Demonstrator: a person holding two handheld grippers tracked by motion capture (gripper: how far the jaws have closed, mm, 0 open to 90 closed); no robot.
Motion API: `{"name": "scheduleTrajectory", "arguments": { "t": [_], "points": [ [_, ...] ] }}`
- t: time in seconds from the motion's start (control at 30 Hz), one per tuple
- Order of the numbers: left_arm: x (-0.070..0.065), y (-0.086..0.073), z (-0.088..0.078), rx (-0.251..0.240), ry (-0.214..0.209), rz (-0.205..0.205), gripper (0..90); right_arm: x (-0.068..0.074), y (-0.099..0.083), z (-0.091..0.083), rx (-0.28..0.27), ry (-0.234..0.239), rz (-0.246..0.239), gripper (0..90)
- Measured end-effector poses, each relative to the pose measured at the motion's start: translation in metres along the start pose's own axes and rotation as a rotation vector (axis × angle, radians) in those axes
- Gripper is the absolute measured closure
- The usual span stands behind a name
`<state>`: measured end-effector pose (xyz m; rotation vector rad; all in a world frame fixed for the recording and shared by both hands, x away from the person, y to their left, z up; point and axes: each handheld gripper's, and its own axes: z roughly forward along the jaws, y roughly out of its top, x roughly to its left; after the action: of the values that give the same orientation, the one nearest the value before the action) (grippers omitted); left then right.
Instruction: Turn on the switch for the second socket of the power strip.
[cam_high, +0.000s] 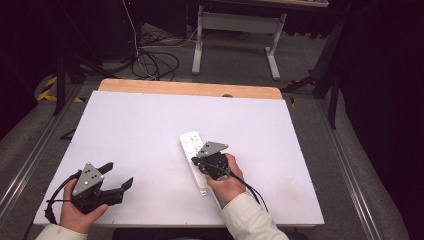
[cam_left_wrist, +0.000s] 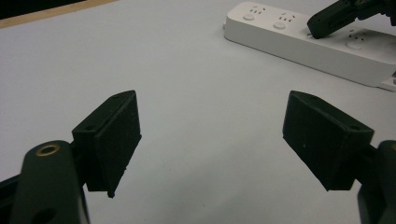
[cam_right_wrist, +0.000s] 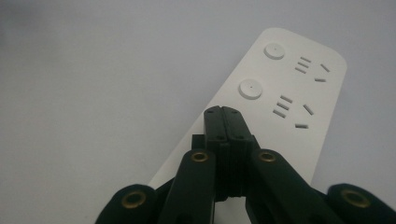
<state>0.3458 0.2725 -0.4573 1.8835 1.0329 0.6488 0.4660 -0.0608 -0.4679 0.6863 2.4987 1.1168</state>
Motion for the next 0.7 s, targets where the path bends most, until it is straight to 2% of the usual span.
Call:
{"name": "scheduleTrajectory", "arguments": {
  "t": [0.13,0.27,0.33,0.4,0.53,0.7],
  "points": [
    [0.001,0.000,-0.001,-0.003,0.003,0.000,19.6,0.000,0.001,0.000,0.001,-0.003,0.001,90.0],
    [0.002,0.000,0.000,-0.003,0.001,-0.003,19.6,0.008,0.003,-0.002,0.012,-0.055,-0.055,90.0],
    [0.002,0.000,0.000,-0.003,-0.001,-0.004,19.6,0.008,0.002,-0.004,-0.013,-0.043,-0.053,90.0],
    [0.002,0.000,0.000,-0.005,-0.004,-0.004,19.6,0.009,0.003,-0.007,-0.013,-0.043,-0.078,90.0],
    [0.002,0.000,0.000,-0.004,-0.002,-0.005,19.6,0.008,0.006,-0.017,-0.063,-0.019,-0.053,90.0],
    [0.002,0.000,-0.001,-0.005,-0.003,-0.007,19.6,0.006,0.006,-0.024,-0.072,-0.002,-0.028,90.0]
  ]
}}
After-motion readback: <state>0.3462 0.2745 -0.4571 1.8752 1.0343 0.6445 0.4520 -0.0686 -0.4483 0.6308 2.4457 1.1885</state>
